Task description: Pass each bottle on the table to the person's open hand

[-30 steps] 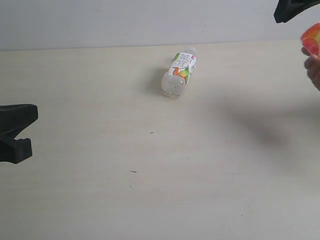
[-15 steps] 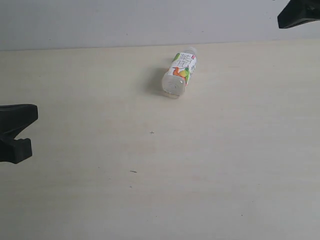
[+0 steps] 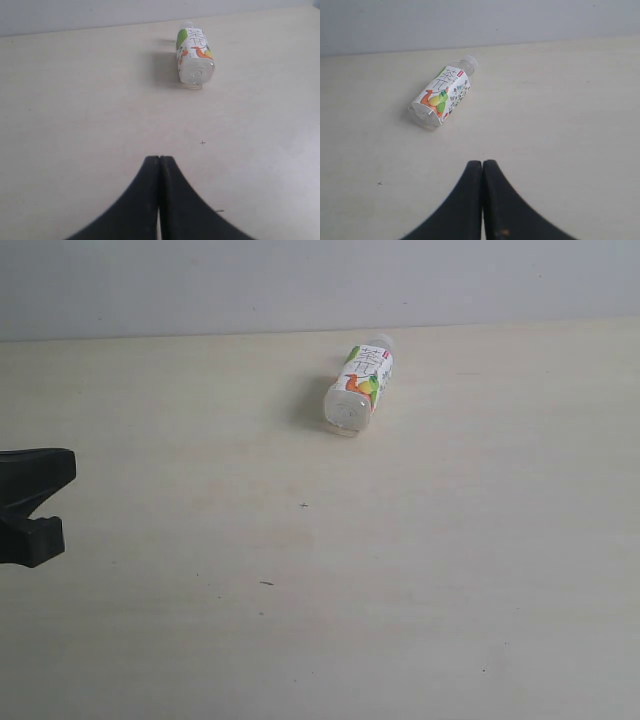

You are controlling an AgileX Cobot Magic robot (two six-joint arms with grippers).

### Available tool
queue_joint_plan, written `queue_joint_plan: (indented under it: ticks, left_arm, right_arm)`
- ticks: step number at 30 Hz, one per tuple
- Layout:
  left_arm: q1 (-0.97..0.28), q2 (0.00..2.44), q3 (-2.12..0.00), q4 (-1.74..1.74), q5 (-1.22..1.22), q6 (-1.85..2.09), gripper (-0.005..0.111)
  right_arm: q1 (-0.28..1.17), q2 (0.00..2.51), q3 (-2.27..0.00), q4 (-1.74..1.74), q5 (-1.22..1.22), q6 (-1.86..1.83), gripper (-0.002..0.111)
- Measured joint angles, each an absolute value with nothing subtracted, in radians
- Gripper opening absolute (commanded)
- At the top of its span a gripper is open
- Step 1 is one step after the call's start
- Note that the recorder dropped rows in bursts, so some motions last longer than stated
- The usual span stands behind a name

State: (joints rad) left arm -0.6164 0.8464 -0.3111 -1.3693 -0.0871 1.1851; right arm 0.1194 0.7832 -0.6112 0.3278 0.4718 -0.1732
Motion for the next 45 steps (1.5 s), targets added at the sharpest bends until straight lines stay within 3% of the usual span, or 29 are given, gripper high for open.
queue_joint_plan:
  ticks: [6, 22, 31, 45]
  left_arm:
    - [-0.616, 0.846, -0.311, -1.369, -0.087, 1.185, 0.0]
    - [-0.616, 0.846, -0.326, -1.369, -0.085, 1.172, 0.0]
    - [-0.616, 0.979, -0.653, -1.369, 0.077, 1.152, 0.0]
    - [-0.616, 1.639, -1.236, -1.229, 0.172, 1.148, 0.0]
  right_arm:
    - [0.119, 0.679, -0.512, 0.334, 0.432, -0.173, 0.0]
    - [0.119, 0.672, -0.501, 0.341, 0.462, -0.173, 0.0]
    - [0.119, 0.672, -0.372, 0.341, 0.258, -0.173, 0.0]
    - [0.119, 0.672, -0.284, 0.341, 0.183, -0.173, 0.0]
